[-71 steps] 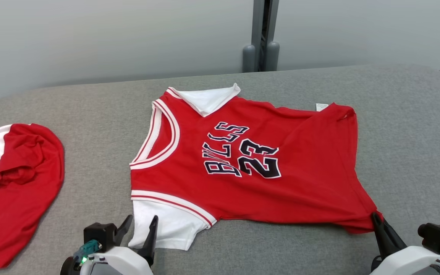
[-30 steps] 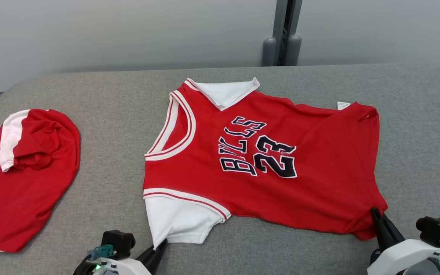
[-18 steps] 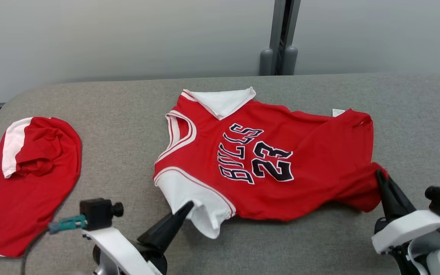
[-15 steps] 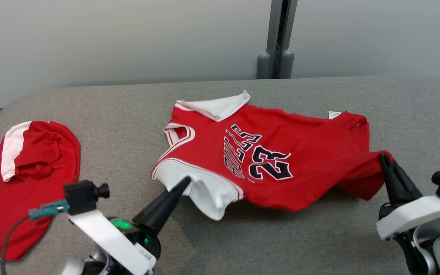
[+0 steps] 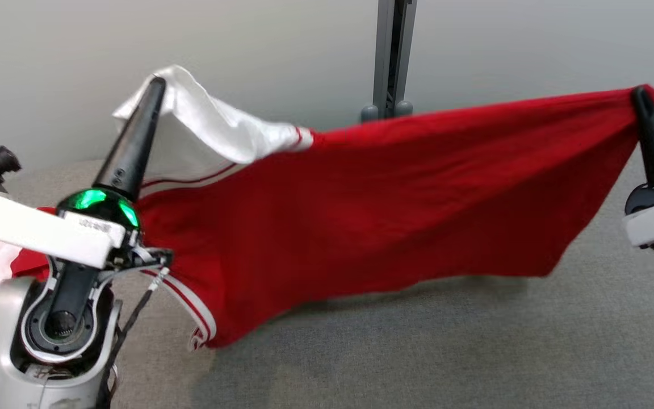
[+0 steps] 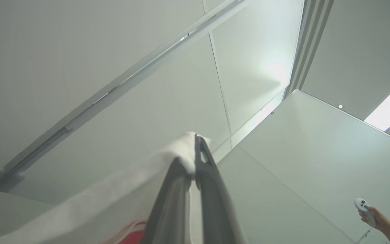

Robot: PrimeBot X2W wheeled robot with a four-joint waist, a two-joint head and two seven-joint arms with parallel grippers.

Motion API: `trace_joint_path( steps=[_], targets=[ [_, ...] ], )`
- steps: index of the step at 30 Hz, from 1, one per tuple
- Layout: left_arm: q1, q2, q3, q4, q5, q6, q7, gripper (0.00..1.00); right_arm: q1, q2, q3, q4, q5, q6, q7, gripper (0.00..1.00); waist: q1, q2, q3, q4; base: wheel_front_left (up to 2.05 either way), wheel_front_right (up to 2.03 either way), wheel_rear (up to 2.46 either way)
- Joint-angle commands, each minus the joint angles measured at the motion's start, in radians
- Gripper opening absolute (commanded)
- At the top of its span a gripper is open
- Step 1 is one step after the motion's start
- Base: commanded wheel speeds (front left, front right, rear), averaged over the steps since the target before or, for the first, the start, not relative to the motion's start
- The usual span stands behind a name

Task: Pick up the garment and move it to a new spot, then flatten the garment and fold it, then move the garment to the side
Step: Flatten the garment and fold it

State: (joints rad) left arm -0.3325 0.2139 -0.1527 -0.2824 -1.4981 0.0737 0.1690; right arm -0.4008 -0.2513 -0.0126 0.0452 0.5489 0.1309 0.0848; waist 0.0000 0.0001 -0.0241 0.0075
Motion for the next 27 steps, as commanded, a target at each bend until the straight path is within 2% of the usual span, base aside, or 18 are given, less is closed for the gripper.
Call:
trace_joint_path(
  steps=[1,9,13,18,22,27],
  targets=[
    [-0.024,-0.005,0.018,0.003,-0.013,0.019,-0.010,0.00,-0.014,-0.006,-0.013,-0.011,0.002,0.000,0.014,0.00,0.0000,-0.0001,0.000,-0.003,0.00,0.00,0.00],
    [-0.115,-0.041,0.078,-0.019,-0.084,0.158,-0.015,0.00,-0.047,0.071,-0.077,-0.113,0.024,0.000,0.119,0.00,0.0000,-0.0001,0.021,-0.017,0.00,0.00,0.00],
    [-0.190,-0.022,0.080,-0.014,-0.087,0.232,0.008,0.00,-0.095,0.077,-0.087,-0.150,-0.010,0.000,0.165,0.00,0.0000,-0.0001,0.078,-0.021,0.00,0.00,0.00],
    [-0.395,0.008,0.055,0.065,-0.065,0.297,0.053,0.00,-0.256,0.064,-0.101,-0.103,-0.030,0.000,0.224,0.00,0.0000,-0.0001,0.206,-0.015,0.00,0.00,0.00],
    [-0.628,0.036,0.014,0.181,-0.014,0.297,0.084,0.00,-0.470,0.037,-0.072,-0.020,-0.068,0.000,0.244,0.00,0.0000,-0.0001,0.356,-0.011,0.00,0.00,0.00],
    [-0.941,0.036,-0.031,0.386,0.070,0.220,0.060,0.00,-0.788,0.013,-0.017,0.140,-0.134,0.000,0.160,0.00,0.0000,-0.0001,0.506,-0.007,0.00,0.00,0.00]
  ],
)
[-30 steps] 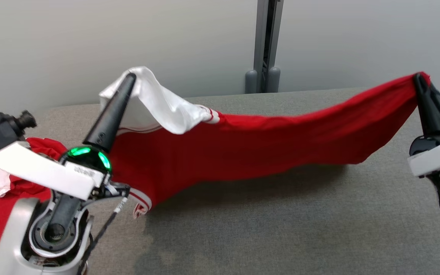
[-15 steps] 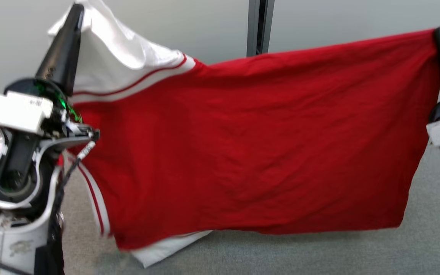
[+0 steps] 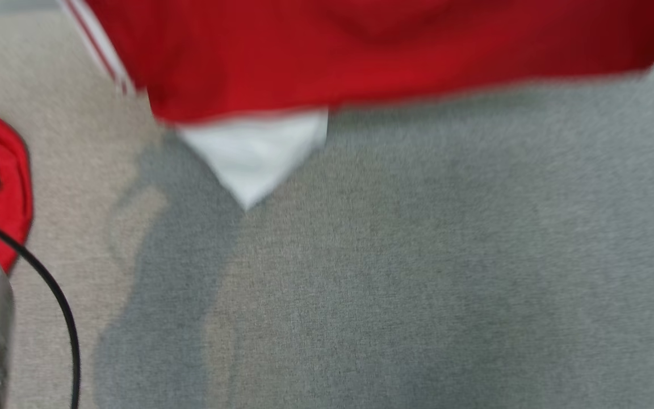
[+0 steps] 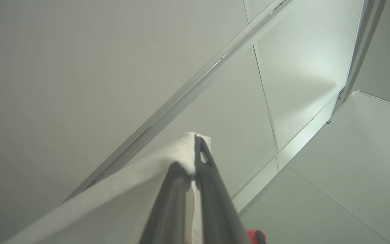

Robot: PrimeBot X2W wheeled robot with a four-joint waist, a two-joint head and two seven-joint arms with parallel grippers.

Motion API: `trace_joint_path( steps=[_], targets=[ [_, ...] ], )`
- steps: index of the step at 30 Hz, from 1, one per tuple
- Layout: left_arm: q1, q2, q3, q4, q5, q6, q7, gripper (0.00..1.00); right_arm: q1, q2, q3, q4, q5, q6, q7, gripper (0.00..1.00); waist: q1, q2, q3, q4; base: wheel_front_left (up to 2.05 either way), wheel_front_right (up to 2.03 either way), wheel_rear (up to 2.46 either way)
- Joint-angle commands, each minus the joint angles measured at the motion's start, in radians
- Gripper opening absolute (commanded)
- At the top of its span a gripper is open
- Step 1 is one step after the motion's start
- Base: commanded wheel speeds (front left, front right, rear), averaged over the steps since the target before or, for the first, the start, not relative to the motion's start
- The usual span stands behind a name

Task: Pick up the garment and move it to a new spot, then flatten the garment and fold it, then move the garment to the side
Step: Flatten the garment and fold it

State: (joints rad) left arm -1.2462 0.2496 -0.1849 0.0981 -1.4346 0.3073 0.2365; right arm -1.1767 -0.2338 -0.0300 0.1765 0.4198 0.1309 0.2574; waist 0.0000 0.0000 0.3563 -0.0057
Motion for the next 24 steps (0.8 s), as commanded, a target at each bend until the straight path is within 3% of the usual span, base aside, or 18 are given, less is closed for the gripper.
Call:
trace_joint_path(
  steps=[1,7,14,24],
  targets=[
    [-0.091,-0.001,-0.002,0.052,0.027,-0.034,-0.024,0.00,-0.072,-0.003,0.009,0.048,-0.018,0.000,-0.043,0.00,0.0000,0.0000,0.148,0.006,0.00,0.00,0.00],
    [-0.360,-0.045,0.005,0.289,0.116,-0.195,-0.191,0.00,-0.317,0.000,0.018,0.269,-0.091,0.000,-0.303,0.00,0.0000,0.0000,0.231,0.024,0.00,0.00,0.00],
    [-0.396,-0.080,-0.056,0.490,0.179,-0.337,-0.254,0.00,-0.348,-0.009,0.126,0.489,-0.049,0.000,-0.455,0.00,0.0000,0.0000,0.300,0.066,0.00,0.00,0.00],
    [-0.223,-0.086,-0.208,0.651,0.263,-0.432,-0.248,0.00,-0.190,-0.032,0.295,0.670,0.069,0.000,-0.516,0.00,0.0000,0.0000,0.325,0.104,0.00,0.00,0.00]
  ],
)
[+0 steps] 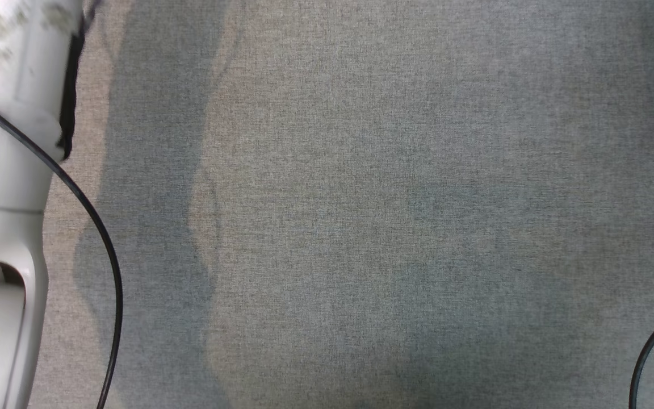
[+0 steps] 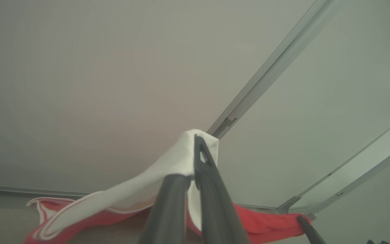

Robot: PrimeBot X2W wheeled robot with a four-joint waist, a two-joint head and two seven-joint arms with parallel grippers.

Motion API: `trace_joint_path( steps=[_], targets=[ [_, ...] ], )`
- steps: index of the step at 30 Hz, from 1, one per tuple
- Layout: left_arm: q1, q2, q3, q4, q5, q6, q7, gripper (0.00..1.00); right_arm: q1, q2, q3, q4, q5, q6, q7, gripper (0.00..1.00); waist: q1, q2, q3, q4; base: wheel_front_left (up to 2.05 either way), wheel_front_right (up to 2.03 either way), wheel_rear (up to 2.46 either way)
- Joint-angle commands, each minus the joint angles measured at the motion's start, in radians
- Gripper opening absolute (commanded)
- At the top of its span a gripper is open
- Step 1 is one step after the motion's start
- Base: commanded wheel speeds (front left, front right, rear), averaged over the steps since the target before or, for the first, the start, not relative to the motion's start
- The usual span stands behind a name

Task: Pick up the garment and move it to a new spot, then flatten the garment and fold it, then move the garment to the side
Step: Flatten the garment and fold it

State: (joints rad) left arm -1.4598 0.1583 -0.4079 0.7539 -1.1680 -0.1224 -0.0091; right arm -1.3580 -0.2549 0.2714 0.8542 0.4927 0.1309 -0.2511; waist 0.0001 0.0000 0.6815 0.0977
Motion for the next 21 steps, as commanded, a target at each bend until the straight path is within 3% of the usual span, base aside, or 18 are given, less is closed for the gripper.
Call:
trace_joint_path(
  steps=[1,5,8,15,21],
  targets=[
    [0.013,0.011,-0.010,0.001,0.013,-0.005,-0.001,0.00,0.011,-0.010,0.002,0.004,0.011,0.000,-0.010,0.00,-0.0001,0.0000,-0.004,0.000,0.00,0.00,0.00],
    [0.097,0.056,-0.118,-0.021,0.069,-0.010,-0.005,0.00,0.084,-0.011,0.051,0.030,0.057,0.000,-0.017,0.00,-0.0001,0.0000,-0.029,-0.003,0.00,0.00,0.00],
    [0.189,0.126,-0.222,-0.063,0.098,-0.008,-0.007,0.00,0.146,-0.020,0.080,0.050,0.105,0.000,-0.017,0.00,-0.0001,0.0000,-0.069,-0.010,0.00,0.00,0.00],
    [0.337,0.232,-0.390,-0.088,0.136,-0.009,-0.006,0.00,0.259,-0.034,0.136,0.073,0.185,0.000,-0.016,0.00,-0.0001,0.0000,-0.161,-0.012,0.00,0.00,0.00],
    [0.434,0.275,-0.494,-0.100,0.122,-0.009,0.011,0.00,0.330,-0.057,0.165,0.106,0.265,0.000,-0.016,0.00,-0.0001,0.0000,-0.226,0.000,0.00,0.00,0.00]
  ],
)
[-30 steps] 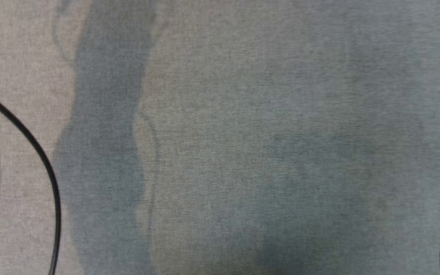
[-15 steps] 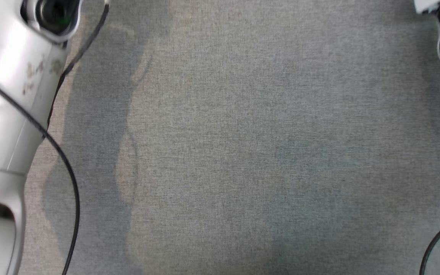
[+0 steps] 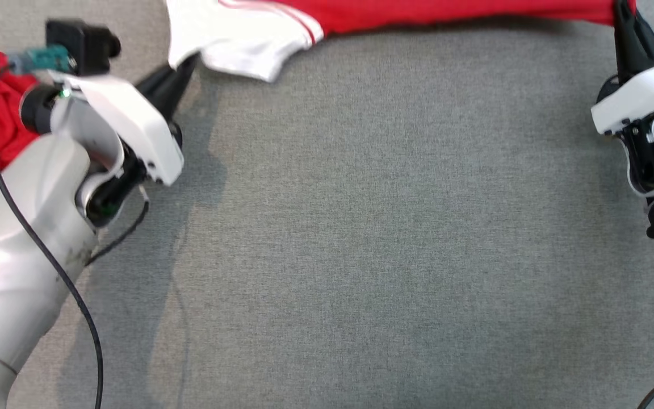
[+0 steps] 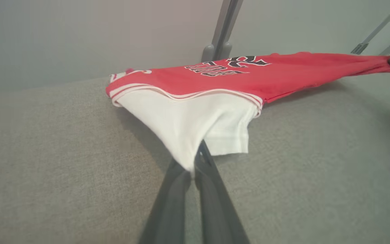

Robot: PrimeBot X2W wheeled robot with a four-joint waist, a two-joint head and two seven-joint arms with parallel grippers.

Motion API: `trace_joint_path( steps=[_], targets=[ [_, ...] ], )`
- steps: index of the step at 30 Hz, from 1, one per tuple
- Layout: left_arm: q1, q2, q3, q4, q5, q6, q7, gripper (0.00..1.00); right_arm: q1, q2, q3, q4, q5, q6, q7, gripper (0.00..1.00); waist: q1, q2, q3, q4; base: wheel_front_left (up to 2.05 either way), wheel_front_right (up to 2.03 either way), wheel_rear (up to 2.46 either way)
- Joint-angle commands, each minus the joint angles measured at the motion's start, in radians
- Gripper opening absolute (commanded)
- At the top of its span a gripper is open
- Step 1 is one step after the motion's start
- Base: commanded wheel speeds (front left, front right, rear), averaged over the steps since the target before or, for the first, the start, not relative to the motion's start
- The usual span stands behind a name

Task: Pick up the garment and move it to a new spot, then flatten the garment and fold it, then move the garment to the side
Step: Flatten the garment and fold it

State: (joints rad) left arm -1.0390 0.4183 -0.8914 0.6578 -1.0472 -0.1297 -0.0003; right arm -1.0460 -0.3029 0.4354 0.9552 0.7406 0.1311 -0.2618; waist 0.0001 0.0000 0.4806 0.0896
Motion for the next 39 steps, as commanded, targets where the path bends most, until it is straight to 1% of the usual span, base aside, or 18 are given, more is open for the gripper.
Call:
trace_joint_path(
  steps=[1,5,7,9,12,13,17,20,25,30,35,39],
  targets=[
    [0.026,0.022,-0.026,-0.008,-0.001,-0.001,0.005,0.00,0.029,-0.008,0.009,0.006,0.029,-0.001,-0.005,0.00,-0.0001,0.0000,-0.034,0.010,0.00,0.00,0.00],
    [0.071,0.041,-0.084,-0.027,-0.015,-0.001,0.013,0.00,0.069,-0.023,0.045,0.014,0.063,-0.001,-0.006,0.00,-0.0001,0.0000,-0.070,0.014,0.00,0.00,0.00],
    [0.099,0.059,-0.124,-0.040,-0.021,-0.001,0.011,0.00,0.096,-0.026,0.064,0.033,0.093,-0.001,-0.006,0.00,-0.0001,0.0000,-0.096,0.017,0.00,0.00,0.00],
    [0.108,0.064,-0.135,-0.044,-0.022,-0.001,0.014,0.00,0.103,-0.026,0.075,0.039,0.101,-0.001,-0.005,0.00,-0.0001,0.0000,-0.104,0.018,0.00,0.00,0.00],
    [0.140,0.080,-0.176,-0.058,-0.033,-0.001,0.011,0.00,0.130,-0.043,0.134,0.048,0.117,-0.001,0.005,0.00,-0.0001,0.0000,-0.132,0.023,0.00,0.00,0.00],
    [0.140,0.080,-0.176,-0.058,-0.033,-0.001,0.011,0.00,0.130,-0.043,0.134,0.048,0.117,-0.001,0.005,0.00,-0.0001,0.0000,-0.132,0.023,0.00,0.00,0.00],
    [0.173,0.097,-0.209,-0.071,-0.046,-0.001,0.016,0.00,0.155,-0.059,0.187,0.058,0.133,-0.001,0.012,0.00,-0.0001,0.0000,-0.161,0.027,0.00,0.00,0.00],
    [0.201,0.112,-0.245,-0.090,-0.065,-0.001,0.034,0.00,0.179,-0.079,0.237,0.073,0.152,-0.001,0.032,0.00,-0.0001,0.0000,-0.191,0.027,0.00,0.00,0.00],
    [0.230,0.139,-0.285,-0.125,-0.092,-0.001,0.065,0.00,0.215,-0.097,0.286,0.073,0.193,-0.001,0.079,0.00,-0.0001,0.0000,-0.227,0.025,0.00,0.00,0.00],
    [0.267,0.166,-0.303,-0.168,-0.150,-0.001,0.104,0.00,0.262,-0.121,0.322,0.055,0.258,-0.001,0.135,0.00,-0.0001,0.0000,-0.266,0.019,0.00,0.00,0.00],
    [0.311,0.194,-0.305,-0.226,-0.243,-0.001,0.157,0.00,0.300,-0.147,0.356,0.035,0.312,-0.001,0.186,0.00,-0.0001,0.0000,-0.302,0.007,0.00,0.00,0.00],
    [0.352,0.225,-0.311,-0.290,-0.322,-0.001,0.220,0.00,0.329,-0.169,0.387,0.005,0.354,-0.001,0.231,0.00,-0.0001,0.0000,-0.331,-0.004,0.00,0.00,0.00]
  ],
)
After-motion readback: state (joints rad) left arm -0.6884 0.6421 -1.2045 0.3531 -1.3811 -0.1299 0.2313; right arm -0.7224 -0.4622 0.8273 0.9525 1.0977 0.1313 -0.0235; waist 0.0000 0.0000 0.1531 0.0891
